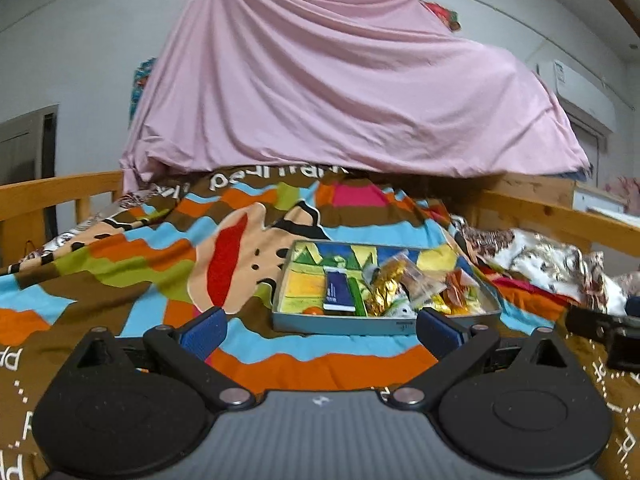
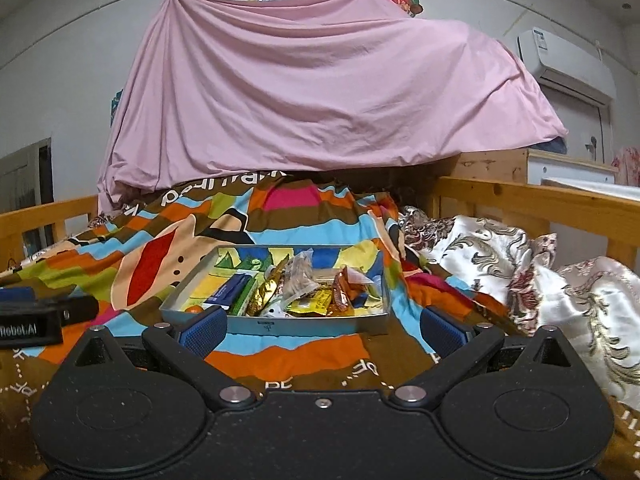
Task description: Organize snacks
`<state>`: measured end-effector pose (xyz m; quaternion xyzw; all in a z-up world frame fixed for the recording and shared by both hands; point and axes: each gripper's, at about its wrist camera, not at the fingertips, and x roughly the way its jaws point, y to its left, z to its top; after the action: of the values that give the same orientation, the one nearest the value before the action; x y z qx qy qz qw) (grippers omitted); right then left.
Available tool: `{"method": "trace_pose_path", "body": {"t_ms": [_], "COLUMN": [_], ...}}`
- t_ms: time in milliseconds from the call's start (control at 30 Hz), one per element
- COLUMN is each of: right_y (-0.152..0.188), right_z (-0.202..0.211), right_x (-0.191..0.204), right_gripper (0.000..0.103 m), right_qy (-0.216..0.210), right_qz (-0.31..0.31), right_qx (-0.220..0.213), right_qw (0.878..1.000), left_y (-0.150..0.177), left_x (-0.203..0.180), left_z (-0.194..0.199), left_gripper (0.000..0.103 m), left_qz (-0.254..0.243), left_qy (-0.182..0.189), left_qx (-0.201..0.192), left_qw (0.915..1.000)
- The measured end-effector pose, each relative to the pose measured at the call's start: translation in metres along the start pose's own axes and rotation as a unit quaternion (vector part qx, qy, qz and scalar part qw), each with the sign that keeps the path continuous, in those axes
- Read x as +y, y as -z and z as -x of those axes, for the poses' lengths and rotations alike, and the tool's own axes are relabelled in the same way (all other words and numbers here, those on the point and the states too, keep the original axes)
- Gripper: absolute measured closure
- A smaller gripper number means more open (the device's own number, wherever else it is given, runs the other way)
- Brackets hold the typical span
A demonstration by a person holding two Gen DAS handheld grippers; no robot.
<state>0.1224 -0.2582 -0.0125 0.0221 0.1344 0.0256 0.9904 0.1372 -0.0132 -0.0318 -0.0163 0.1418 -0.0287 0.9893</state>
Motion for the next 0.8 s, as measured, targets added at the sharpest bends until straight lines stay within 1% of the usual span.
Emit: {"method": "trace_pose_path", "body": {"t_ms": [167,267,333,467,567,633,700,800], "right_y": [-0.001,0.0,0.002,0.004,0.004,0.006,0.007,0.008], "right_z": [-0.025,-0.039,-0.045,-0.045,-0.044,-0.044,-0.043,-0.042], "right_x": [0.008,0.015,0.018,0.02,0.019,0.019,0.019,0.018], "right_gripper": [0.001,0.001,0.001,0.001,0.001,0.001,0.001,0.001], "right_qy": [-0.017,-0.017,-0.018,-0.027,-0.023,-0.022,-0.018,-0.013], "right_qz": [0.001,0.013,0.018,0.018,0.013,0.009,0.015,0.016], "right_qx": [0.004,0.004,0.01,0.02,0.029,0.037,0.036,0.036], "right_qw": [1.0,1.0,1.0,0.999,0.999,0.999,0.999,0.999], "left_y": [0.002,0.002,0.002,0.003,0.008,0.011,0.013,0.013], "left_x": [0.001,0.006,0.009,0.01,0.008,0.007,0.008,0.012], "left_z": [-0.011,-0.019,-0.024,-0.035,-0.04,-0.04,-0.04,-0.041], "left_gripper": [0.0,0.0,0.0,0.0,0.0,0.0,0.0,0.0], "left_qz": [-0.005,0.012,0.019,0.017,0.009,0.005,0.005,0.015], "left_qy": [-0.004,-0.008,-0.003,0.002,0.015,0.011,0.004,0.0], "left_qx": [0.021,0.032,0.036,0.046,0.058,0.06,0.063,0.064], "left_qw": [0.9998,0.9994,0.9992,0.9988,0.9982,0.9981,0.998,0.9978]}}
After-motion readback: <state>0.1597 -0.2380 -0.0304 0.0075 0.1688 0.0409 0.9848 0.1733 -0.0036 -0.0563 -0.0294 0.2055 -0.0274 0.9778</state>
